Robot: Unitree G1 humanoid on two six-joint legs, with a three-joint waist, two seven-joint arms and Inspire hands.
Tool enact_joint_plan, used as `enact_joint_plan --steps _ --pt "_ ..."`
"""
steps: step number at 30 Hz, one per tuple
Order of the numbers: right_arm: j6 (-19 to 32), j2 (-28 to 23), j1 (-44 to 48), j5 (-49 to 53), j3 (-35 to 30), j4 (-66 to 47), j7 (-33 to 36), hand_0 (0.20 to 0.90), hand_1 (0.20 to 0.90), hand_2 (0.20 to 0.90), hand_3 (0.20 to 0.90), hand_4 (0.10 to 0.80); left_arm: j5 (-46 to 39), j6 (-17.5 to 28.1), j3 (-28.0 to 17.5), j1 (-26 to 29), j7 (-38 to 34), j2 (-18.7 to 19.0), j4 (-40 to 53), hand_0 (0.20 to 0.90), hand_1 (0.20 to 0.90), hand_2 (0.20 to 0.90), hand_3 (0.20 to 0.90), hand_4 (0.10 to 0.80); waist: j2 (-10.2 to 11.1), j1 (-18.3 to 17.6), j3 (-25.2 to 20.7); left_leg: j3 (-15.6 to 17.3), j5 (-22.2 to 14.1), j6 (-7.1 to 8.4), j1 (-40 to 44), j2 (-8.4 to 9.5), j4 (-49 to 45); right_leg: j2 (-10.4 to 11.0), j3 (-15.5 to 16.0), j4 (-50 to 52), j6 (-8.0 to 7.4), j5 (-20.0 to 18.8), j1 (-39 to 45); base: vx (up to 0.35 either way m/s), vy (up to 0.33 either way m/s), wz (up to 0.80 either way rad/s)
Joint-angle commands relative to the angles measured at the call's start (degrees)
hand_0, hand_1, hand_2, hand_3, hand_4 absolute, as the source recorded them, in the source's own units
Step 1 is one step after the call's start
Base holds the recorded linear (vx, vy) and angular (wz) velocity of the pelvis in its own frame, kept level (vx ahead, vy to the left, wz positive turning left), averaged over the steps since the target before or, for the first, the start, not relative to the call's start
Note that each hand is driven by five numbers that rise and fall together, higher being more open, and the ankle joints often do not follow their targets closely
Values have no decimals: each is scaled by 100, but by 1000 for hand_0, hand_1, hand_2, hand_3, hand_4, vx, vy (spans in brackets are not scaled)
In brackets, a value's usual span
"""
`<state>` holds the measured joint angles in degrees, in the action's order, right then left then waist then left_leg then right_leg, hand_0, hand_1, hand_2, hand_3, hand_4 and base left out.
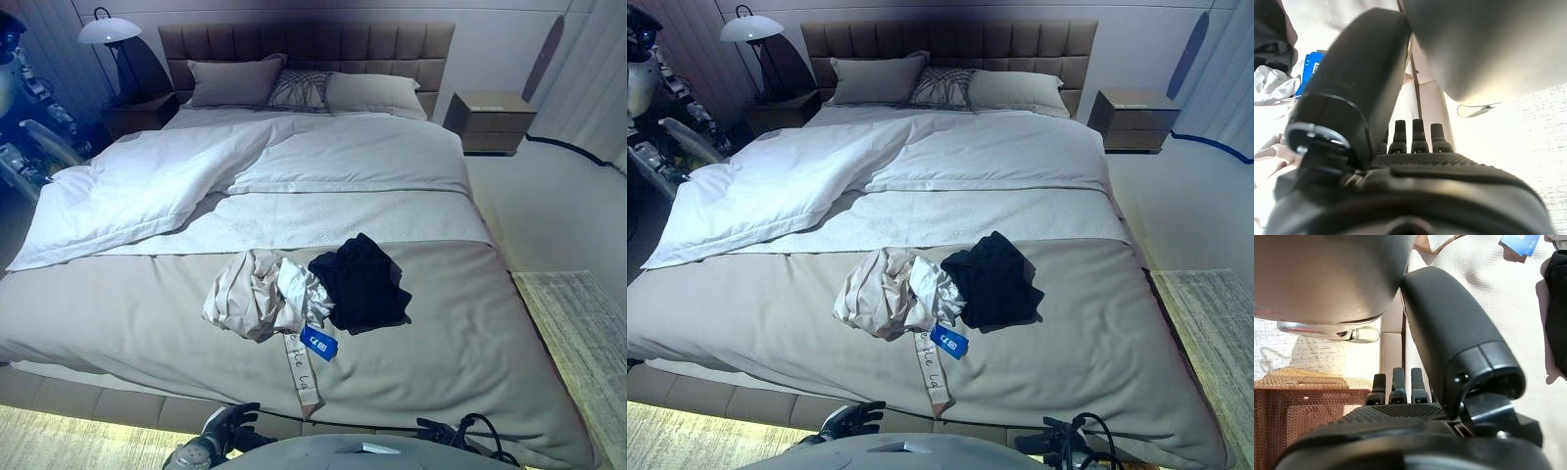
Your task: Pick up the clothes from the bed and place them into the basket
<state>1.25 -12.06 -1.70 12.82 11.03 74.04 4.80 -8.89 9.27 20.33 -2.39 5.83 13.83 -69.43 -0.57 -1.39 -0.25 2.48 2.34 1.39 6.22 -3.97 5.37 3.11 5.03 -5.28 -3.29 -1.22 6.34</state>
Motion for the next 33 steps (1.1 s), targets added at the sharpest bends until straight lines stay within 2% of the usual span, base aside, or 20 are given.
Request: enact_joint_plan --steps 1,4,7,8,9,10,11,14,19,21,22,24,25,27,28,30,33 --pt "55 81 131 -150 189 393 55 900 900 900 900 800 -22 461 -78 453 -154 -178 -197 900 900 900 900 800 125 60 360 439 -216 27 124 46 -136 13 327 350 21 88 68 0 -46 2" --pt "21 48 165 -182 184 336 36 900 900 900 900 800 -113 491 -125 456 -161 -179 -164 900 900 900 900 800 152 98 430 409 -246 46 23 39 -376 18 366 409 69 98 33 -4 2 1" --pt "-20 -14 212 -234 189 257 19 900 900 900 900 800 -163 571 -184 505 -211 -192 -121 900 900 900 900 800 259 133 564 458 -256 97 -442 104 -1315 76 420 516 163 72 -41 -13 11 7" --pt "-41 -41 217 -230 180 225 36 900 900 900 900 800 -165 609 -210 519 -216 -197 -121 900 900 900 900 800 270 192 624 383 -134 120 -691 177 -1506 73 407 531 170 72 -15 11 35 11" --pt "-40 -54 224 -222 176 225 35 900 900 900 900 800 -180 622 -226 520 -212 -198 -118 900 900 900 900 800 256 222 650 390 -15 151 -810 162 -1477 53 387 523 162 80 11 71 147 12" --pt "-57 -112 262 -135 188 235 45 900 900 900 900 800 -241 707 -266 502 -223 -203 -141 900 900 900 900 800 177 327 736 483 374 290 -1080 55 -1150 2 325 474 112 143 140 111 191 27" --pt "-25 -141 289 -81 175 263 50 900 900 900 900 800 -180 780 -317 483 -228 -220 -178 900 900 900 900 800 107 388 799 580 680 347 -1306 -68 -1029 -16 298 489 116 236 244 138 222 38" --pt "24 -175 378 -98 98 290 134 900 900 900 900 800 -145 763 -431 449 -304 -194 -233 900 900 900 900 800 135 468 762 477 327 175 -1144 97 -763 197 355 543 33 362 391 149 169 26" --pt "269 -59 288 -249 13 258 65 900 900 900 900 800 -182 659 -429 430 -350 -81 -223 900 900 900 900 800 47 426 509 429 195 -46 -566 245 -185 318 540 1140 -72 589 266 151 144 -12" --pt "327 -12 286 -221 36 220 110 900 900 900 900 800 -181 591 -424 458 -331 -16 -197 900 900 900 900 800 45 398 476 438 172 -140 -506 320 -158 373 512 1615 -161 466 94 99 118 -6" --pt "391 3 290 -283 37 179 87 900 900 900 900 800 -181 560 -409 469 -273 21 -172 900 900 900 900 800 15 350 474 428 154 -230 -462 354 -141 446 410 2237 -267 234 -222 70 104 3" --pt "530 -11 326 -386 54 122 119 900 900 900 900 800 -236 521 -327 487 -337 77 -121 900 900 900 900 800 -68 200 537 355 48 -313 -274 341 -37 509 212 3052 -328 -192 -1028 86 59 -7" --pt "554 -16 339 -414 56 112 132 900 900 900 900 800 -265 499 -321 489 -368 89 -115 900 900 900 900 800 -63 183 551 347 25 -311 -259 342 -37 521 198 3071 -327 -198 -1100 92 -109 2" --pt "711 -100 509 -400 155 16 166 900 900 900 900 800 -397 508 -270 574 -421 196 -67 900 900 900 900 800 31 215 633 367 -8 -164 -257 258 -37 522 368 1872 -295 -39 -1070 44 -243 38" --pt "854 -128 584 -410 185 -7 179 900 900 900 900 800 -425 571 -247 604 -436 250 -50 900 900 900 900 800 47 244 705 380 -10 -167 -335 216 -96 484 323 1811 -279 -26 -1058 -11 -244 30" --pt "930 -171 704 -629 255 -144 234 900 900 900 900 800 -538 585 -335 538 -567 280 35 900 900 900 900 800 158 261 788 383 -1 -172 -404 218 -151 464 163 1625 -317 -255 -1118 26 -229 13" --pt "1087 -375 844 -1104 421 -304 735 900 900 900 900 800 -419 693 -370 435 -406 265 35 900 900 900 900 800 217 442 766 315 52 -134 -417 159 -168 402 343 1162 -223 -82 -790 184 -214 34"
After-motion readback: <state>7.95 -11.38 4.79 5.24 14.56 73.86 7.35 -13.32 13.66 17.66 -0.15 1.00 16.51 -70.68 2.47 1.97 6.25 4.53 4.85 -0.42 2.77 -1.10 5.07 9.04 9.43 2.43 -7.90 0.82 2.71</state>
